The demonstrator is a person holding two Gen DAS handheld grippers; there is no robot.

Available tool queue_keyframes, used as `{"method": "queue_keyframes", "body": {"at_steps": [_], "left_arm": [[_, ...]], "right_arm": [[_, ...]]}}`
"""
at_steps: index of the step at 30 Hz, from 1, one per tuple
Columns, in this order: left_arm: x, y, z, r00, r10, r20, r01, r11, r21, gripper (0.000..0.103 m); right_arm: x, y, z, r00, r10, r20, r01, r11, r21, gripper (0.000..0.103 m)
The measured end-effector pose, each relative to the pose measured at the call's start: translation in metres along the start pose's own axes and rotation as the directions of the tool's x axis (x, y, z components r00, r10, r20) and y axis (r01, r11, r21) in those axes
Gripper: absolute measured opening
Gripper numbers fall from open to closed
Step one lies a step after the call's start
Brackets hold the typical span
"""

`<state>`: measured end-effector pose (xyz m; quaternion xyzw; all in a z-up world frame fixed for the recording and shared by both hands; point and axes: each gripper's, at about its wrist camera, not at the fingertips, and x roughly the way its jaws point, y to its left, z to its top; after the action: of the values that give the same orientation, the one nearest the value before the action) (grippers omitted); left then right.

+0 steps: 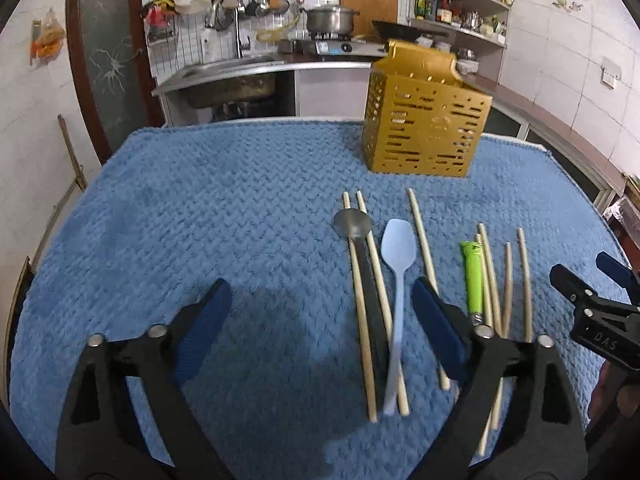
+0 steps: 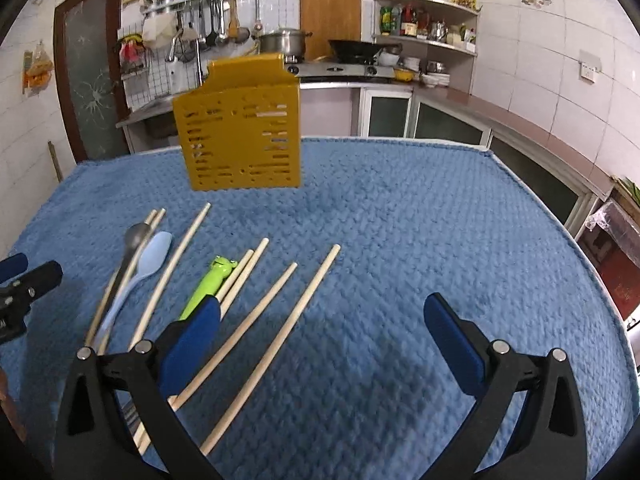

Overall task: Organize utensils
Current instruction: 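Grasp the dark metal spoon with the left tool while the right tool grasps a chopstick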

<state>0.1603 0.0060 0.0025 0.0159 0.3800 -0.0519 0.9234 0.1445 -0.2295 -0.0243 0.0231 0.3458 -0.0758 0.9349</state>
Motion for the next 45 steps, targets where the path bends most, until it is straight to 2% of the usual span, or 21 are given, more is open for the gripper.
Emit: {"method": "queue_keyframes", "body": {"at_steps": [4, 6, 8, 10, 14, 18, 23, 27, 34, 36, 40, 42, 45], "left_arm": [[0.03, 0.004, 0.01, 0.996, -0.024, -0.086, 0.023, 1.0, -0.013, 0.078], [0.039, 0.006, 0.013, 0.994, -0.023, -0.107, 0.022, 1.0, -0.014, 0.076], [0.052, 0.006, 0.017, 0.99, -0.033, -0.137, 0.031, 0.999, -0.015, 0.067], [0.063, 0.005, 0.019, 0.984, -0.06, -0.171, 0.057, 0.998, -0.025, 0.061], [0.079, 0.0, 0.02, 0.971, -0.082, -0.225, 0.081, 0.997, -0.012, 0.061], [0.086, -0.005, 0.022, 0.968, -0.082, -0.238, 0.08, 0.997, -0.02, 0.061], [0.091, -0.011, 0.033, 0.972, -0.032, -0.232, 0.038, 0.999, 0.022, 0.064], [0.099, -0.012, 0.042, 0.97, 0.0, -0.244, 0.011, 0.999, 0.044, 0.065], [0.117, -0.01, 0.054, 0.96, -0.018, -0.28, 0.026, 0.999, 0.023, 0.065], [0.122, -0.01, 0.058, 0.953, -0.06, -0.296, 0.063, 0.998, -0.001, 0.058], [0.127, -0.011, 0.065, 0.937, -0.125, -0.327, 0.12, 0.992, -0.034, 0.033], [0.13, -0.012, 0.067, 0.931, -0.141, -0.337, 0.134, 0.99, -0.044, 0.026], [0.133, -0.013, 0.071, 0.924, -0.143, -0.353, 0.137, 0.99, -0.043, 0.026]], "right_arm": [[0.022, 0.005, 0.004, 0.999, -0.042, -0.034, 0.041, 0.999, -0.03, 0.097], [0.031, 0.005, 0.006, 0.998, -0.046, -0.048, 0.045, 0.998, -0.035, 0.086], [0.039, 0.004, 0.007, 0.996, -0.054, -0.077, 0.051, 0.998, -0.042, 0.079], [0.046, 0.003, 0.009, 0.993, -0.054, -0.102, 0.05, 0.998, -0.039, 0.076], [0.058, 0.0, 0.013, 0.987, -0.077, -0.139, 0.072, 0.997, -0.038, 0.075], [0.069, -0.002, 0.017, 0.981, -0.067, -0.184, 0.067, 0.998, -0.009, 0.06], [0.08, -0.003, 0.023, 0.967, -0.066, -0.246, 0.071, 0.997, 0.012, 0.051], [0.084, 0.001, 0.03, 0.954, -0.038, -0.298, 0.043, 0.999, 0.008, 0.032], [0.087, 0.003, 0.036, 0.936, 0.009, -0.352, 0.007, 0.999, 0.045, 0.023], [0.088, 0.002, 0.039, 0.931, 0.02, -0.364, 0.001, 0.998, 0.058, 0.021], [0.091, 0.001, 0.043, 0.925, 0.034, -0.377, -0.009, 0.998, 0.069, 0.014], [0.095, 0.0, 0.045, 0.924, 0.035, -0.381, -0.012, 0.998, 0.065, 0.012], [0.097, 0.001, 0.047, 0.92, 0.051, -0.389, -0.033, 0.998, 0.053, 0.009]]}}
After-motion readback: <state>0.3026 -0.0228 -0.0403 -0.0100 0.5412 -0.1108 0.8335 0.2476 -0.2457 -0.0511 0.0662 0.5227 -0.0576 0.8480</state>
